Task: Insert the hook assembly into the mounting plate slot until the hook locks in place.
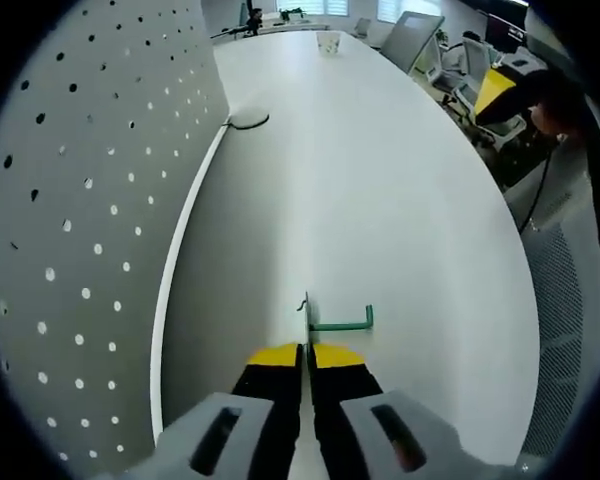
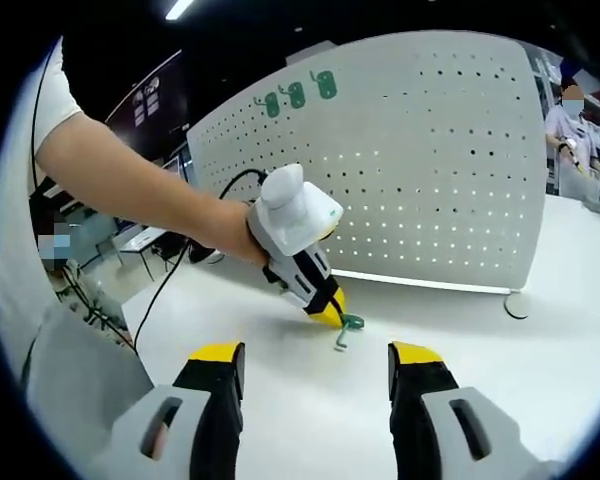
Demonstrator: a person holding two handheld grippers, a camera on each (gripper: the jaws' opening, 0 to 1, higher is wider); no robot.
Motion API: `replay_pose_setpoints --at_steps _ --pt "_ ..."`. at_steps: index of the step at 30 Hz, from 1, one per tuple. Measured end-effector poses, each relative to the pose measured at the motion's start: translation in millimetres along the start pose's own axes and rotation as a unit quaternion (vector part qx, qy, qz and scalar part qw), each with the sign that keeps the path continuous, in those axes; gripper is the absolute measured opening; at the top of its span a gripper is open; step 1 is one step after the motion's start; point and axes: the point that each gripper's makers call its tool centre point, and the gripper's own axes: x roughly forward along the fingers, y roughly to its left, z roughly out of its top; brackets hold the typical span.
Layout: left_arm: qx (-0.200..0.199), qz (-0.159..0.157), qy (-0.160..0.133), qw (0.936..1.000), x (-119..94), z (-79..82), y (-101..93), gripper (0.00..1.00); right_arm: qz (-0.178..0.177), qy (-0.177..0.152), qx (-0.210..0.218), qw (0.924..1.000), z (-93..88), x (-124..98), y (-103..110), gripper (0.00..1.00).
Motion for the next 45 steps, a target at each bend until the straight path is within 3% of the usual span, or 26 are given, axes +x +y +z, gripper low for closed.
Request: replay_pose_setpoints --at_steps 5,8,11,14,15,22,24,26,35,45 --pt "0.000 0.001 -0.005 1.0000 -1.2 0.1 -0.5 0.01 -0.001 0.000 0.000 1.0000 0.2 -0.3 -0.4 0.56" --pt "-0.014 0.006 -0.044 0.9989 -6.0 10.5 1.7 0.01 -0.002 -0.003 0.002 1.0000 1.3 -1.1 -1.1 0.56" --pt "-0.020 0.008 -0.065 0.9977 -12.3 16.9 4.2 0.01 -0.002 -0.003 0.001 1.0000 1.4 -0.8 -0.6 0.56" --pt "-0.024 0.014 -0.079 0.9965 -17.2 21.6 7.0 0.01 -0.001 -0.003 0.002 1.0000 1.4 -0.9 -0.3 0.56" --pt "-0.043 0.012 -0.083 0.9956 -18.2 23.0 6.8 0.01 -0.002 -0.004 0.001 1.0000 1.7 -0.8 -1.0 0.56" --pt "-0.044 0.023 -0.105 0.9933 -23.6 28.3 8.7 0.01 -0.004 -0.007 0.001 1.0000 3.3 -2.0 -2.0 0.56" --pt "-0.079 0.011 -0.116 0.9900 -25.3 31.2 6.0 0.01 -0.004 -0.009 0.001 1.0000 3.9 -2.6 -2.2 0.56" --pt "-0.061 0.024 -0.116 0.9911 -28.8 31.6 9.2 0.01 -0.005 -0.009 0.001 1.0000 3.9 -2.5 -2.4 0.56" --pt "-0.083 0.033 -0.170 0.9814 -46.3 42.3 10.5 0.01 -0.004 -0.012 0.003 0.9999 5.2 -2.4 -2.2 0.56" --pt "-0.086 0.061 -0.243 0.9642 -74.3 54.4 16.9 0.01 -0.004 -0.021 0.003 0.9998 8.9 -3.2 -2.4 0.56"
